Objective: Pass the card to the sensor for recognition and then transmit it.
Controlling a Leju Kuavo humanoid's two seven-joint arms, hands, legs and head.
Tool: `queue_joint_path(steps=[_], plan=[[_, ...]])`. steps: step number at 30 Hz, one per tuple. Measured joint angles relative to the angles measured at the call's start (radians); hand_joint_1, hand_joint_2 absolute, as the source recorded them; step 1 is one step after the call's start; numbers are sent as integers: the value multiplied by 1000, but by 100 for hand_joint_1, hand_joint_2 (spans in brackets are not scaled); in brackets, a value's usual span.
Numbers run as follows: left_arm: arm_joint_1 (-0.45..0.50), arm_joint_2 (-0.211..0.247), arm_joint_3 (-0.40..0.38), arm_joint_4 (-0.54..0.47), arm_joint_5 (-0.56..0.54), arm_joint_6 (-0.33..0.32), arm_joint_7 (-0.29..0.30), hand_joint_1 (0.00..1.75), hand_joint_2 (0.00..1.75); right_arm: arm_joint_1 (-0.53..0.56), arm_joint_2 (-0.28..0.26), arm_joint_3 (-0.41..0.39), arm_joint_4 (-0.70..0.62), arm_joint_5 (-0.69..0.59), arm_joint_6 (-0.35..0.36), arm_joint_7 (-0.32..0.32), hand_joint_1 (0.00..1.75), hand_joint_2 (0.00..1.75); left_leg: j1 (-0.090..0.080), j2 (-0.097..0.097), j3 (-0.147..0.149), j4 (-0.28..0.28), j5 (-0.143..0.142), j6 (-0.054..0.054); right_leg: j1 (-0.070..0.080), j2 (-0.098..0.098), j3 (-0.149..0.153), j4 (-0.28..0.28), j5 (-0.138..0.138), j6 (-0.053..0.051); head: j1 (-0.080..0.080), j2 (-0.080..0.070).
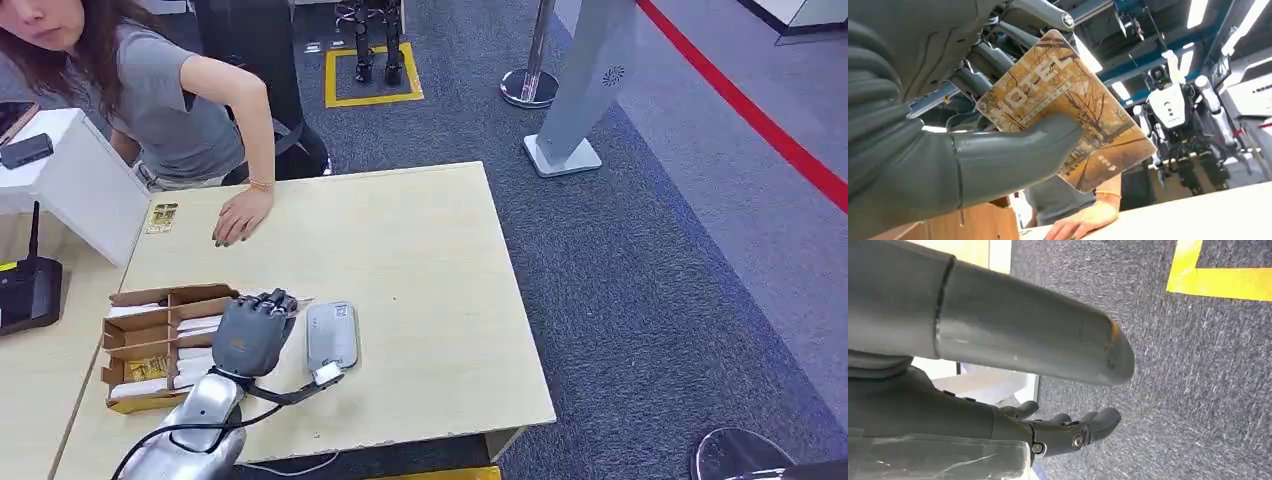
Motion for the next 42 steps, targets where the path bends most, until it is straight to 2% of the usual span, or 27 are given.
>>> queue_joint_path(steps=[7,15,25,36,42], plan=[[-27,0,-8,68,-7,6,7,175,175,-1,-1,9,0,0,0,1,0,0,0,0,0,0,0,0,0,0,0,0,0,0,0,0],[-34,-25,-19,130,11,40,-37,175,175,-5,-1,18,0,4,2,3,0,0,0,0,0,0,0,0,0,0,0,0,0,0,0,0],[-28,-59,-65,149,11,58,-66,175,175,-9,-1,26,0,8,3,3,0,0,0,0,0,0,0,0,0,0,0,0,0,0,0,0],[-20,-68,-84,158,14,59,-67,175,175,-11,-1,38,0,9,3,8,0,0,0,0,0,0,0,0,0,0,0,0,0,0,0,0],[-20,-77,-84,173,134,28,-136,175,175,-12,-1,42,0,8,2,11,0,0,0,0,0,0,0,0,0,0,0,0,0,0,0,0]])
